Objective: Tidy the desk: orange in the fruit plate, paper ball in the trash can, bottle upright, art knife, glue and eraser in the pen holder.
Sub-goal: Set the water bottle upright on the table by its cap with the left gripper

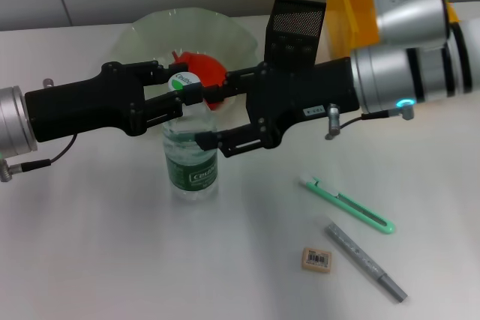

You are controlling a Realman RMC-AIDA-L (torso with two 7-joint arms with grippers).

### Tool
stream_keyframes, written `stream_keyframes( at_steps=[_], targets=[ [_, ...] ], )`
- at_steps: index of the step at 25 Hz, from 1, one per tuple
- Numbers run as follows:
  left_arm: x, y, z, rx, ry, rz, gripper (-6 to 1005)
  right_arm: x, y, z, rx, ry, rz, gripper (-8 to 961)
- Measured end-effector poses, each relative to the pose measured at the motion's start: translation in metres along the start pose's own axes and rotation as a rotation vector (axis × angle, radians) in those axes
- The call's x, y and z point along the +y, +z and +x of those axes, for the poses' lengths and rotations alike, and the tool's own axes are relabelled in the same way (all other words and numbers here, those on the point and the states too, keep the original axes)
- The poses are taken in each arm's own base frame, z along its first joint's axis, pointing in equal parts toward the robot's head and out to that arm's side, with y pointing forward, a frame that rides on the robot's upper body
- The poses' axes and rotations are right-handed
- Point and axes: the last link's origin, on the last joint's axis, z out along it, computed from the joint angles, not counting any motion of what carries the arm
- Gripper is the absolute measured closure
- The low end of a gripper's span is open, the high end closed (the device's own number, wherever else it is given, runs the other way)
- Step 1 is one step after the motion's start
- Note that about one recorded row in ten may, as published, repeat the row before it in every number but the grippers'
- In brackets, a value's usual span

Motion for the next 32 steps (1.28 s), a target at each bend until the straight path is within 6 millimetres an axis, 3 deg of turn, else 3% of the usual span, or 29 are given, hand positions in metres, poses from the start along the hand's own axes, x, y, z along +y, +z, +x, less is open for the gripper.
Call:
stream_keyframes(
  at_steps=[6, 13, 21, 26, 32],
  targets=[
    [0.000, -0.001, 0.000, 0.000, 0.002, 0.001, 561, 0.014, -0.022, 0.003, -0.004, 0.034, -0.010, 228],
    [0.001, -0.002, -0.001, 0.000, 0.000, 0.003, 560, 0.024, -0.079, 0.026, 0.031, 0.109, 0.123, 228],
    [0.001, -0.003, -0.001, 0.006, 0.000, 0.000, 560, 0.023, -0.154, 0.080, 0.006, 0.312, 0.323, 228],
    [0.003, -0.002, 0.000, 0.009, 0.010, -0.002, 559, 0.027, -0.169, 0.113, -0.002, 0.405, 0.364, 228],
    [0.003, -0.002, 0.000, 0.011, 0.015, -0.002, 559, 0.028, -0.172, 0.127, 0.004, 0.438, 0.390, 228]
  ],
)
